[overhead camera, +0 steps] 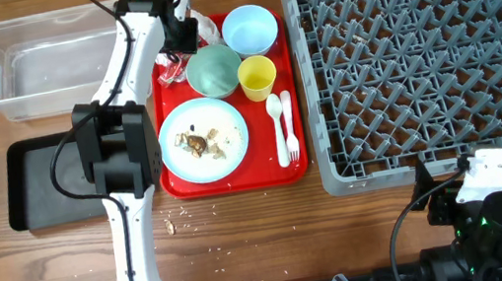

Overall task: Sort waste into correct bins and load items into the dishwasher rack
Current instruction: 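Grasp the crumpled tissue and red wrapper with the left gripper, then carry the tissue and wrapper left and drop into the clear bin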

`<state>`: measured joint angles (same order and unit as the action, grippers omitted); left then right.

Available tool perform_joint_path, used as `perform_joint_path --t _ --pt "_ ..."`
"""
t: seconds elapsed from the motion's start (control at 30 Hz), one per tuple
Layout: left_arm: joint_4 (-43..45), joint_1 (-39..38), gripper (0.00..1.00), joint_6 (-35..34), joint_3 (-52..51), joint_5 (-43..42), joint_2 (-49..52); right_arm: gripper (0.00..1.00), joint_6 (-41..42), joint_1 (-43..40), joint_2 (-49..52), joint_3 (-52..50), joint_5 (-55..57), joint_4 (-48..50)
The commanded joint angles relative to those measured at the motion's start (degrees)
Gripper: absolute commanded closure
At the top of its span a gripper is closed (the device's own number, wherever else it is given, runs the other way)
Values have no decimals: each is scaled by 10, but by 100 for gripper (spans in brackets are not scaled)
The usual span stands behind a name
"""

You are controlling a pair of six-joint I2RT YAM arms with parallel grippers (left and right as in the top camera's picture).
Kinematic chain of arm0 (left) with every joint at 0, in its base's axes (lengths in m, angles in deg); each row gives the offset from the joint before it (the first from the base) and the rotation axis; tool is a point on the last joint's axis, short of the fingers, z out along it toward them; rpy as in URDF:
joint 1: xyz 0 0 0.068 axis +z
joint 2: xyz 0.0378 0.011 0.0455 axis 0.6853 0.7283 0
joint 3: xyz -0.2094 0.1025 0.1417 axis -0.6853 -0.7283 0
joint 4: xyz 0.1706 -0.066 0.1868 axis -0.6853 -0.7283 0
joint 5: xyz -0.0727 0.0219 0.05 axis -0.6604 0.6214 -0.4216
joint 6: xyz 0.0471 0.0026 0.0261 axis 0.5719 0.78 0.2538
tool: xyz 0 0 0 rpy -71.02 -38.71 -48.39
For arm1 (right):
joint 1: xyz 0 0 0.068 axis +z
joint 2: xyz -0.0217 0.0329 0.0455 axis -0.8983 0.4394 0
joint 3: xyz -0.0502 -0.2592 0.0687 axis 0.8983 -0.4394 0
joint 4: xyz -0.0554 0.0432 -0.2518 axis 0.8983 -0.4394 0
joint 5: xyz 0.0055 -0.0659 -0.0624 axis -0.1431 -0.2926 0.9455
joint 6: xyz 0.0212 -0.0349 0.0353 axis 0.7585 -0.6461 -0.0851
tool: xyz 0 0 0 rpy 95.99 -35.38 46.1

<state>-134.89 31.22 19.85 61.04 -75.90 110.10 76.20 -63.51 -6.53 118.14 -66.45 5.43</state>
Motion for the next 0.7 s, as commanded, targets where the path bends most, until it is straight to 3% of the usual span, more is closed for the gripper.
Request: perform_joint_path --t 0.0,0.07,0.17,0.6,0.67 --pt "-3 2 74 -1 6 3 3 0 -2 0 -4 1 6 2" --pt "-16 2 88 -10 6 3 -17 0 -2 0 -4 1 6 2" --pt "-27 2 96 -21 6 1 -47 0 -2 0 -4 1 6 2" --pt "-44 12 96 -92 6 -38 -151 0 -2 0 -4 1 6 2" --pt "-20 33 96 -152 6 -38 -173 0 -2 0 -4 1 6 2"
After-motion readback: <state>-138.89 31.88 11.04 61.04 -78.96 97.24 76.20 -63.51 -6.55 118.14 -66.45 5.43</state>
